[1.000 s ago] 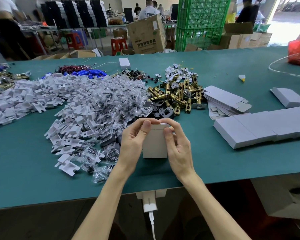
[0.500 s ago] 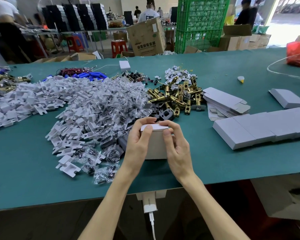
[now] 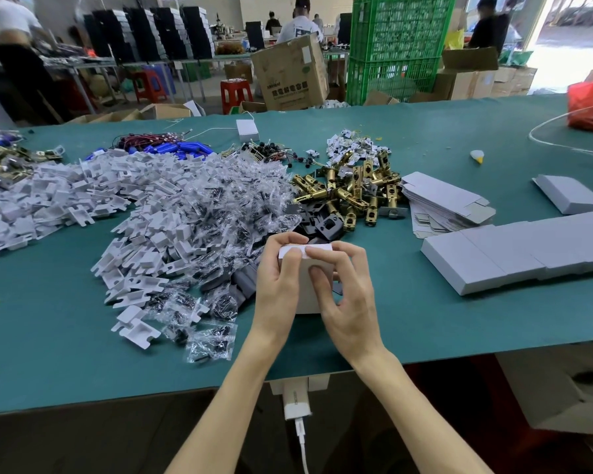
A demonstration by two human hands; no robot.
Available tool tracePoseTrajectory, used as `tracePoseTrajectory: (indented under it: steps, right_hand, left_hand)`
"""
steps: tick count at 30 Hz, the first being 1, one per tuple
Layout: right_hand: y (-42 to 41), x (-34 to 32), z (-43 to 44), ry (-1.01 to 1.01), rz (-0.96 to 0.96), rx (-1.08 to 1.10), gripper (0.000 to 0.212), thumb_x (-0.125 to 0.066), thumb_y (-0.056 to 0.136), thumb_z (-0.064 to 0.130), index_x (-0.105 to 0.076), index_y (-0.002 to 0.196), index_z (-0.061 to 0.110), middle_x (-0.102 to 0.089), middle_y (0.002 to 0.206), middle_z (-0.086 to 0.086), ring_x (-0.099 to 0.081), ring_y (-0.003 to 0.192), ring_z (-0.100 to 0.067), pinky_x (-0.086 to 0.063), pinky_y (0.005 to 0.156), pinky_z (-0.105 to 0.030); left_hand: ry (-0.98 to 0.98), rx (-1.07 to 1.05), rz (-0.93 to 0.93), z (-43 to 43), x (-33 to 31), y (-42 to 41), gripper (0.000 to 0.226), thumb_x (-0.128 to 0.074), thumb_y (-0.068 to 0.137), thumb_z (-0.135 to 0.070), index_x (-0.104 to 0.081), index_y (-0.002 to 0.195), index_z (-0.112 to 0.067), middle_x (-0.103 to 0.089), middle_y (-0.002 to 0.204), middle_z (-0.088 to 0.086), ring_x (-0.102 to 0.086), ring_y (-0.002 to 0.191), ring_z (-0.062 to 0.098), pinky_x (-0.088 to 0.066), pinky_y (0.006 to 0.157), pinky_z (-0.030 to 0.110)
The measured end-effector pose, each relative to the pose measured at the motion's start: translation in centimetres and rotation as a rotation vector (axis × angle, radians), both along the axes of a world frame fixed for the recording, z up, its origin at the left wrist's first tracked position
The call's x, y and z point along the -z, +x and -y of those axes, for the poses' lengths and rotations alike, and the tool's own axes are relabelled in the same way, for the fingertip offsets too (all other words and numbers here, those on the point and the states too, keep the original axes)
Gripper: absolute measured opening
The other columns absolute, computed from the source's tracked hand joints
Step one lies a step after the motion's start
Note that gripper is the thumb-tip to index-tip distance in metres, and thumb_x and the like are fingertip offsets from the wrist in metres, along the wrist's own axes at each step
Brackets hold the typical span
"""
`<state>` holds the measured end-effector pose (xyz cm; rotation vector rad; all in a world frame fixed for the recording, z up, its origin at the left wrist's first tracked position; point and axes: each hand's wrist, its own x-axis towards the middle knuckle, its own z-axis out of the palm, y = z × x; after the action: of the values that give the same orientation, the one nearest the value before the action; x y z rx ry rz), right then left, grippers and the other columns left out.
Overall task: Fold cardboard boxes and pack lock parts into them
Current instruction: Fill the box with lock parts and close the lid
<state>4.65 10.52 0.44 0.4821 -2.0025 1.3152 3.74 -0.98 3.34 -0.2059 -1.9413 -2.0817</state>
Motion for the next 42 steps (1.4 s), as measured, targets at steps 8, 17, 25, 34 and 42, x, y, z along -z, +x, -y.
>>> tracePoseTrajectory:
  steps: [8, 17, 25, 34, 42]
  right_hand:
    - [-0.1, 0.3, 0.0, -0.027, 0.076, -0.034, 0.035, -0.058, 0.104, 0.021, -0.054, 0.138, 0.028, -0.052, 0.127, 0.002, -0.058, 0.11, -0.007, -0.055, 0.08, -0.022]
    - [-0.3, 0.5, 0.0, -0.132, 0.271, -0.066, 0.048, -0.057, 0.103, 0.038, -0.04, 0.147, 0.026, -0.056, 0.12, 0.008, -0.063, 0.103, -0.016, -0.056, 0.079, -0.024]
    - [-0.4, 0.6, 0.1, -0.119, 0.312, -0.044, 0.045, -0.054, 0.102, 0.044, -0.045, 0.141, 0.023, -0.059, 0.122, 0.007, -0.061, 0.108, -0.011, -0.057, 0.081, -0.027]
    - [-0.5, 0.2, 0.1, -0.144, 0.322, -0.032, 0.044, -0.056, 0.1, 0.047, -0.047, 0.138, 0.026, -0.059, 0.113, 0.014, -0.061, 0.101, -0.006, -0.055, 0.078, -0.02]
    - [-0.4, 0.4, 0.4, 0.021, 0.15, -0.004, 0.065, -0.057, 0.103, 0.013, -0.028, 0.159, 0.03, -0.036, 0.143, 0.004, -0.047, 0.125, -0.003, -0.048, 0.096, -0.012]
  left_hand:
    - [0.039, 0.046, 0.037, 0.1, 0.1, 0.4, 0.029, -0.041, 0.099, -0.036, -0.059, 0.109, -0.016, -0.066, 0.098, 0.001, -0.064, 0.078, 0.005, -0.052, 0.059, 0.022]
    - [0.031, 0.086, 0.06, 0.5, 0.3, 0.1, 0.028, -0.043, 0.1, -0.04, -0.06, 0.11, -0.021, -0.069, 0.1, -0.001, -0.067, 0.083, 0.01, -0.055, 0.063, 0.027]
    - [0.029, 0.115, 0.121, 1.0, 0.9, 0.5, 0.037, -0.04, 0.101, -0.054, -0.062, 0.112, -0.026, -0.07, 0.094, -0.011, -0.064, 0.082, 0.005, -0.054, 0.065, 0.022]
    - [0.028, 0.132, 0.119, 1.0, 1.3, 0.4, 0.044, -0.037, 0.107, -0.055, -0.061, 0.125, -0.022, -0.073, 0.111, -0.004, -0.069, 0.096, 0.01, -0.056, 0.077, 0.024]
    - [0.087, 0.062, 0.15, 1.8, 2.5, 0.2, 0.028, -0.062, 0.104, -0.019, -0.059, 0.132, -0.022, -0.073, 0.12, 0.004, -0.07, 0.11, 0.017, -0.059, 0.084, 0.029]
